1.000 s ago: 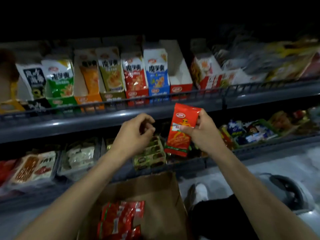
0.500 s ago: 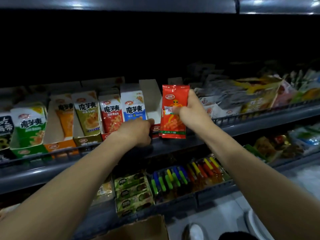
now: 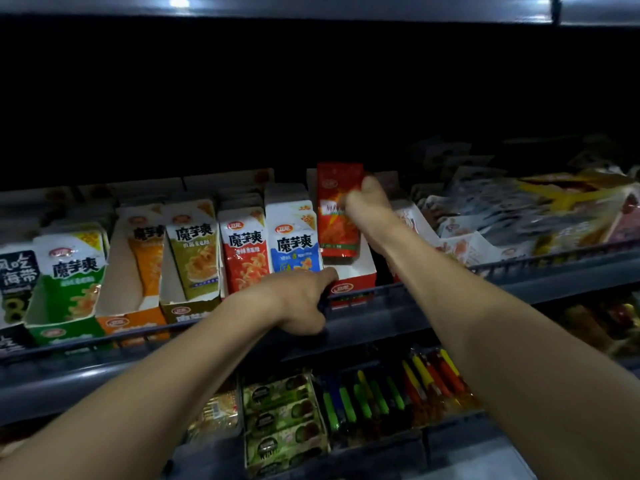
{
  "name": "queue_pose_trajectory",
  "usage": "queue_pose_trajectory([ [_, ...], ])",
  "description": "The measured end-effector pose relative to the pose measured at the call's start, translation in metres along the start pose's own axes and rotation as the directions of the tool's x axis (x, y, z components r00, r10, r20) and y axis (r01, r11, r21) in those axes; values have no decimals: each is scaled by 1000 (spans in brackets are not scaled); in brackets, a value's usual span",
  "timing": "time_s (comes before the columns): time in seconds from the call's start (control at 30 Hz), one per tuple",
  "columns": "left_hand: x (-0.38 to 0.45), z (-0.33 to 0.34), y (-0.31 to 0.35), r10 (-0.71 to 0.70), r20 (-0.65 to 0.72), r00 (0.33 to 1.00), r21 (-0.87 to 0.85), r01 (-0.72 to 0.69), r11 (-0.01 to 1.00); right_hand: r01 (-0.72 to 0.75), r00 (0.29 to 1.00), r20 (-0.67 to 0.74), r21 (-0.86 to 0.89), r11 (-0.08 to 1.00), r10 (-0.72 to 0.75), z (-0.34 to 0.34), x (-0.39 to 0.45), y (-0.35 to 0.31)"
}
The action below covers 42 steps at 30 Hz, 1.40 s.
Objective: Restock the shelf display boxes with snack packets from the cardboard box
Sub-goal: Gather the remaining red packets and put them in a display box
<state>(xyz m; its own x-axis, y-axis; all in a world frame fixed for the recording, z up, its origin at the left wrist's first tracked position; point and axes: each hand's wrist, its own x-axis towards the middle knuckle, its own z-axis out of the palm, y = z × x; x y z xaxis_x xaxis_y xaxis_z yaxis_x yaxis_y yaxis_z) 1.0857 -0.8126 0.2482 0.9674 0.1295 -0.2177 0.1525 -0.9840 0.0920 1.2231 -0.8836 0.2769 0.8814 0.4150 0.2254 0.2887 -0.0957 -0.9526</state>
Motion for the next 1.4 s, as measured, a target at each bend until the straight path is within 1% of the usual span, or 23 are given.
queue_pose_trajectory([
  [0.03, 1, 1, -1, -1, -3, 1000, 2, 1, 1000, 12, 999, 40, -115, 993, -7, -2, 1, 4],
  [0.1, 2, 0, -2, 1, 0, 1000, 11, -1, 1000, 48, 991, 131, -365, 930, 0, -9, 7, 3],
  [0.2, 3, -2, -4, 13, 2, 1000, 5, -13, 1000, 180, 973, 230, -651, 737, -35, -17, 24, -6],
  [0.27, 3, -3, -5, 22, 1, 1000, 10, -22, 1000, 285, 954, 277, -735, 615, -112, -15, 33, -12],
  [0.33, 3, -4, -4, 26, 5, 1000, 25, -26, 999, 357, 932, 323, -752, 554, -163, -11, 41, -9],
  [0.37, 3, -4, -4, 29, 6, 1000, 30, -29, 999, 372, 927, 337, -774, 512, -164, -7, 45, -6],
  [0.43, 3, -6, -4, 31, 5, 1000, 34, -31, 999, 334, 941, 328, -849, 410, -88, 1, 53, 3],
  [0.47, 3, -6, -4, 30, 7, 1000, 38, -30, 999, 309, 949, 309, -857, 412, -69, 5, 57, 9],
  [0.5, 3, -6, -4, 30, 8, 1000, 44, -30, 999, 280, 956, 287, -830, 482, -61, 9, 62, 13],
  [0.57, 4, -6, -3, 24, 11, 1000, 56, -25, 998, 231, 966, 250, -700, 676, -71, 17, 73, 20],
  [0.6, 4, -6, -3, 21, 10, 1000, 63, -21, 998, 205, 978, 174, -658, 724, -118, 20, 77, 21],
  [0.67, 4, -6, -2, 15, 10, 1000, 65, -15, 998, 198, 972, 42, -674, 711, -231, 24, 80, 22],
  [0.7, 4, -5, -2, 17, 5, 1000, 64, -17, 998, 224, 958, 34, -712, 666, -285, 26, 80, 22],
  [0.77, 5, -4, -3, 26, -16, 1000, 69, -25, 997, 287, 936, 111, -789, 543, -333, 31, 79, 23],
  [0.87, 5, -1, -3, 27, -29, 999, 85, -25, 996, 324, 927, 182, -828, 457, -328, 33, 82, 36],
  [0.97, 7, 0, -4, 35, -36, 999, 87, -32, 996, 368, 895, 237, -871, 325, -379, 28, 80, 53],
  [1.03, 7, 1, -4, 33, -46, 998, 91, -28, 995, 389, 898, 284, -870, 304, -335, 22, 66, 47],
  [1.07, 7, 2, -5, 30, -54, 998, 101, -24, 995, 391, 912, 319, -868, 305, -259, 18, 56, 40],
  [1.1, 7, 4, -5, 27, -63, 998, 117, -20, 993, 397, 915, 352, -875, 279, -198, 13, 49, 33],
  [1.13, 6, 5, -4, 25, -73, 997, 132, -15, 991, 394, 917, 359, -884, 251, -175, 9, 42, 26],
  [1.23, 4, 9, -4, 33, -114, 993, 166, -13, 986, 434, 895, 378, -861, 266, -237, -8, 24, 14],
  [1.33, 1, 17, -5, 48, -224, 973, 164, -10, 986, 437, 898, 360, -807, 398, -254, -23, -7, 8],
  [1.4, -4, 22, -6, 51, -307, 950, 69, -32, 997, 425, 904, 345, -779, 462, -251, -31, -31, 9],
])
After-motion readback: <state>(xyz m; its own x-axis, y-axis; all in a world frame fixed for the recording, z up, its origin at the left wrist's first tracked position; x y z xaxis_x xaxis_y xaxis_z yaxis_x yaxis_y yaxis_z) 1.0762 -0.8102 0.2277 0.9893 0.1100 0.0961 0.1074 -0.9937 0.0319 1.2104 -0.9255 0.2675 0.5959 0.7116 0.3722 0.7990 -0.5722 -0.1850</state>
